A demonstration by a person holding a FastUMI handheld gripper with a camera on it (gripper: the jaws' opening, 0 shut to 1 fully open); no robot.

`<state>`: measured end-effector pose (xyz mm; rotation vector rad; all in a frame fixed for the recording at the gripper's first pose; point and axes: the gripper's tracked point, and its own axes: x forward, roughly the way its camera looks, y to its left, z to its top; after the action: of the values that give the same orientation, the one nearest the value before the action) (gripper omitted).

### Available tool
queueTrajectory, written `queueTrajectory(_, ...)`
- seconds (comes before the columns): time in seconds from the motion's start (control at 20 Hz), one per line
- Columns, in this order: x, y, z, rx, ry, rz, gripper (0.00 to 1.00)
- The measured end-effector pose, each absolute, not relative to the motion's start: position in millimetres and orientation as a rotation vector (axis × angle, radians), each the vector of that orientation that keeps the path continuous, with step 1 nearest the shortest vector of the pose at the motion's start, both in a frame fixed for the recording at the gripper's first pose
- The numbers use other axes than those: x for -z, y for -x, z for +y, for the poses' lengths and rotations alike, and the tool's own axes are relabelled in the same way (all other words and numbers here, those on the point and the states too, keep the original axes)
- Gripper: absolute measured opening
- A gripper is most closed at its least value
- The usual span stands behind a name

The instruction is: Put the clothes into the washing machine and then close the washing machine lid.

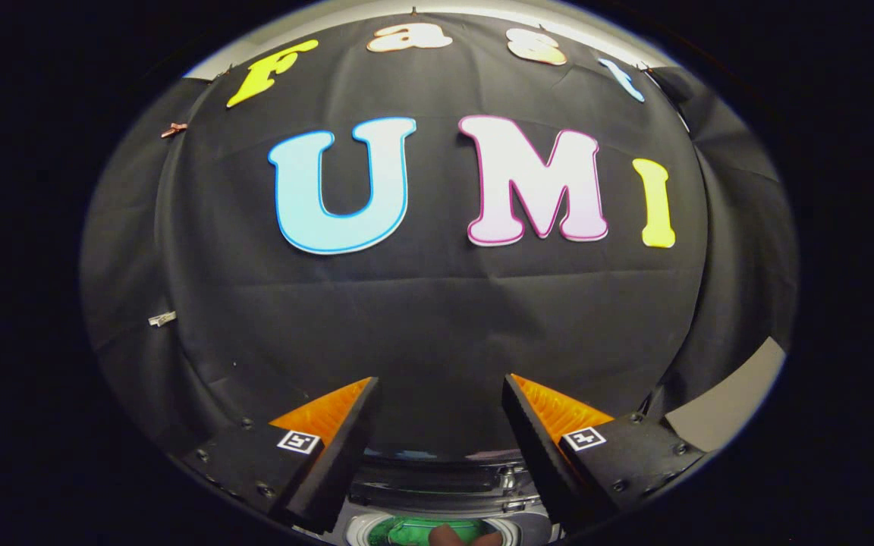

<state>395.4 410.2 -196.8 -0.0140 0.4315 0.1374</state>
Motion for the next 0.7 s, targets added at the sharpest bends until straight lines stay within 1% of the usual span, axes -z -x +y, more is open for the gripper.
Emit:
queueTrajectory(0.25, 251, -400, 418, -0.124, 0.015, 0.576, 1.00)
queueTrajectory(0.35, 251, -403, 416, -0.121, 0.061, 0.545, 1.00)
queueTrajectory(0.5, 256, -397, 414, -0.115, 0.057, 0.592, 1.00)
queueTrajectory(0.7, 256, -376, 418, -0.157, 0.058, 0.656, 1.00)
